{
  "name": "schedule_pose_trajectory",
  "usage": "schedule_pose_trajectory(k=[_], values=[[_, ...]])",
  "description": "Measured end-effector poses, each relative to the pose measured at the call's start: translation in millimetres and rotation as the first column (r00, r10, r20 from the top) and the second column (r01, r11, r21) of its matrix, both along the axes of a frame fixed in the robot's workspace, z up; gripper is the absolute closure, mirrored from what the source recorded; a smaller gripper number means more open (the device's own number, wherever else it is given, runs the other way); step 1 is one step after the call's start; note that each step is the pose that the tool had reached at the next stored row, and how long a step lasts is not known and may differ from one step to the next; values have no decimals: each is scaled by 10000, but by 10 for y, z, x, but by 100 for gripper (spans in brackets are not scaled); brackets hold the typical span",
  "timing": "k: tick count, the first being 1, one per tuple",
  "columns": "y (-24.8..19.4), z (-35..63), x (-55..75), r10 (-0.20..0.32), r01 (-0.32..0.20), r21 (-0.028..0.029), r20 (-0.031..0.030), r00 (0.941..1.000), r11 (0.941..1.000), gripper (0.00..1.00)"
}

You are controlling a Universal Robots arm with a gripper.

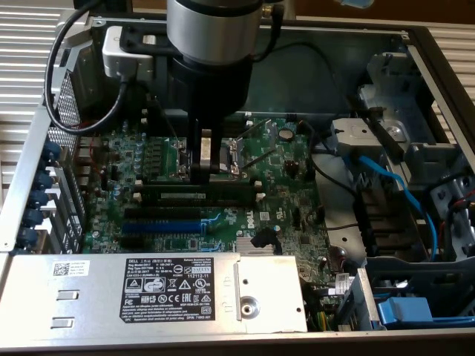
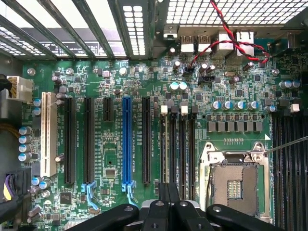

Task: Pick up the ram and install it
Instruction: 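Press down the ram until it locks into place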

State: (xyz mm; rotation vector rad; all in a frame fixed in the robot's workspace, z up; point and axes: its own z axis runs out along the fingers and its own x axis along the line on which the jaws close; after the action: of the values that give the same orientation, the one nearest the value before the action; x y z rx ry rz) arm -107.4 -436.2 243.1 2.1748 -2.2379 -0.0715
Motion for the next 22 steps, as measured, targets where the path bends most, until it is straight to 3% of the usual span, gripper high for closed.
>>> schedule_pose_trajectory(k=[22], values=[[1,-22,54,0,0,-1,0,10000,10000,90]])
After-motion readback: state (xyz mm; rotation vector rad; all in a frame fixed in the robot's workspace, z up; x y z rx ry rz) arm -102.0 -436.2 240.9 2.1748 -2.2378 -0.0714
